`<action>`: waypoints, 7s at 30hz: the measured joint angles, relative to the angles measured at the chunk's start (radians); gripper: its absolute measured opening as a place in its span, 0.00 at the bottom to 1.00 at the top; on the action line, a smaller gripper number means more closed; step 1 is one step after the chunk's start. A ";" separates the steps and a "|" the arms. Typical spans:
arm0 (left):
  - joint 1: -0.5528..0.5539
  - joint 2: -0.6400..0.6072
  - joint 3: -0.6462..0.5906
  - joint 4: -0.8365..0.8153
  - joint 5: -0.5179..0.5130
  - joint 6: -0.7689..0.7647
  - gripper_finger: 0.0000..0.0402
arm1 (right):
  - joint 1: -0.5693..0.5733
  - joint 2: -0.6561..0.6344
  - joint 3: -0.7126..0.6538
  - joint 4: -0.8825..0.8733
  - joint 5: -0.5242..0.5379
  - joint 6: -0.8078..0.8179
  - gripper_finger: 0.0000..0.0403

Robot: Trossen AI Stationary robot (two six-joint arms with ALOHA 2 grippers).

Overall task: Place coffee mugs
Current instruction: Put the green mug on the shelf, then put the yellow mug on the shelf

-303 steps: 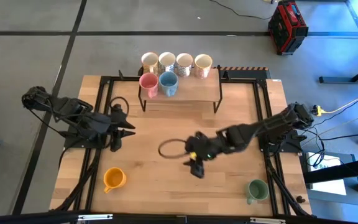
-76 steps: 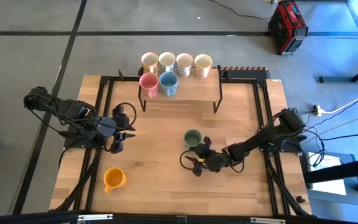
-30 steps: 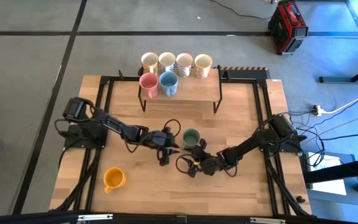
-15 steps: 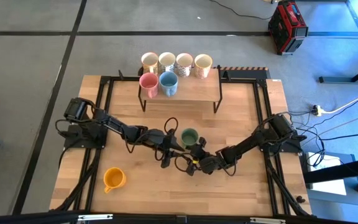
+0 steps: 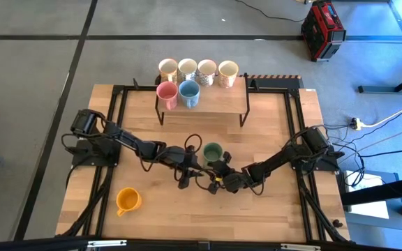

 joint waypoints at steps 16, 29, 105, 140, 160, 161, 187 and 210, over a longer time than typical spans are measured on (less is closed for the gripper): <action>0.002 -0.116 0.000 -0.255 -0.022 0.001 0.26 | 0.001 0.000 0.000 -0.018 0.026 -0.008 0.02; 0.001 -0.168 0.001 -0.332 -0.087 0.016 0.26 | 0.001 0.000 0.000 -0.009 -0.080 -0.011 0.12; -0.082 -0.908 0.000 -0.892 -0.207 -0.211 0.26 | -0.083 -0.313 0.005 -0.018 -0.287 -0.187 0.00; -0.081 -0.945 0.000 -0.935 -0.356 -0.272 0.26 | -0.738 -0.529 0.005 -0.264 -1.063 -0.522 0.00; -0.081 -0.945 0.000 -0.923 -0.410 -0.280 0.26 | -0.811 -0.501 0.006 -0.213 -1.124 -0.549 0.00; -0.081 -0.945 0.000 -0.923 -0.410 -0.283 0.26 | -0.811 -0.492 0.006 -0.195 -1.126 -0.550 0.00; -0.081 -0.945 0.000 -0.926 -0.408 -0.297 0.26 | -0.818 -0.457 0.006 -0.193 -1.045 -0.552 0.23; -0.082 -0.945 0.000 -0.934 -0.401 -0.295 0.26 | -0.816 -0.563 0.006 -0.427 -1.019 -0.542 0.31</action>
